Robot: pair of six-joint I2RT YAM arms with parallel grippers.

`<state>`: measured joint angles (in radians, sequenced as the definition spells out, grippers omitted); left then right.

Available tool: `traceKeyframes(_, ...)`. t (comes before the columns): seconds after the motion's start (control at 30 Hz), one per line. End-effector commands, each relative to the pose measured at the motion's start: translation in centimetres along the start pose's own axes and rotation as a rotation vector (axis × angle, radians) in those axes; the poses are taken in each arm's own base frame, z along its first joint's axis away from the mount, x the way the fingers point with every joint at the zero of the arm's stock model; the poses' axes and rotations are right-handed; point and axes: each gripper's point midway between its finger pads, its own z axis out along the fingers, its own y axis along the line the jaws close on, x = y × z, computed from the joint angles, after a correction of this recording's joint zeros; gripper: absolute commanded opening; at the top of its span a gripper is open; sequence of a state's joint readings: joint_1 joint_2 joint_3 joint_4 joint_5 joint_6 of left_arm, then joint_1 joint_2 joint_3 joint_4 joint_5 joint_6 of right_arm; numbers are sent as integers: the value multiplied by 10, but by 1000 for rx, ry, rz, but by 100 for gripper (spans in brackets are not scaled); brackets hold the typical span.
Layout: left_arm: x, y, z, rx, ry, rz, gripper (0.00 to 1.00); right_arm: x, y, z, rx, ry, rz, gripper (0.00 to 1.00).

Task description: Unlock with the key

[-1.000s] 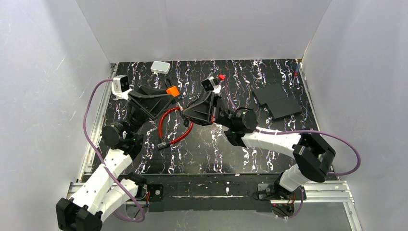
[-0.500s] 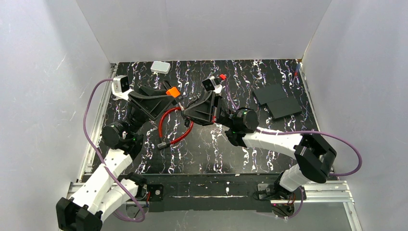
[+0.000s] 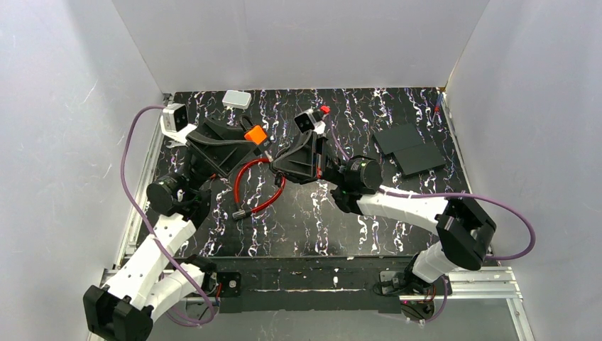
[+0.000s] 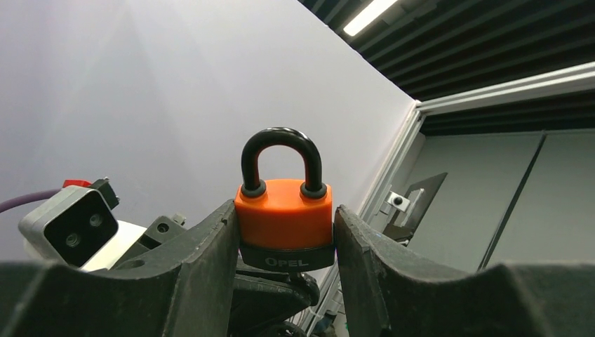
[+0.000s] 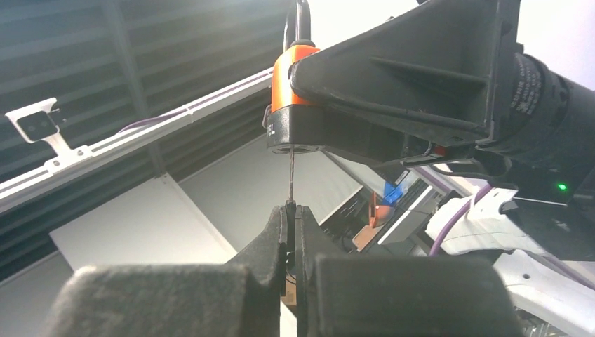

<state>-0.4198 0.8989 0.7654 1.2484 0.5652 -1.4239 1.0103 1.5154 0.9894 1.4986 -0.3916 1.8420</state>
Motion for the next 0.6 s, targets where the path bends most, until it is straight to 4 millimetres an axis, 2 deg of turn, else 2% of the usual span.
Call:
traceKeyframes(0.0,16,-53,-1,181,136,116,0,5,96,4,-364,16,-105,1)
traceKeyframes(0.17,16,-59,1,207,146,137,0,3,105,9,-391,22,-79,1)
traceKeyframes(0.4,17,-59,5,216,174,145,0,2,113,12,-410,36,-38,1)
traceKeyframes(0.47,17,-57,7,215,184,140,0,4,114,12,-402,53,-21,1)
traceKeyframes(0.57,18,-55,8,214,194,136,0,8,103,18,-324,80,-14,1)
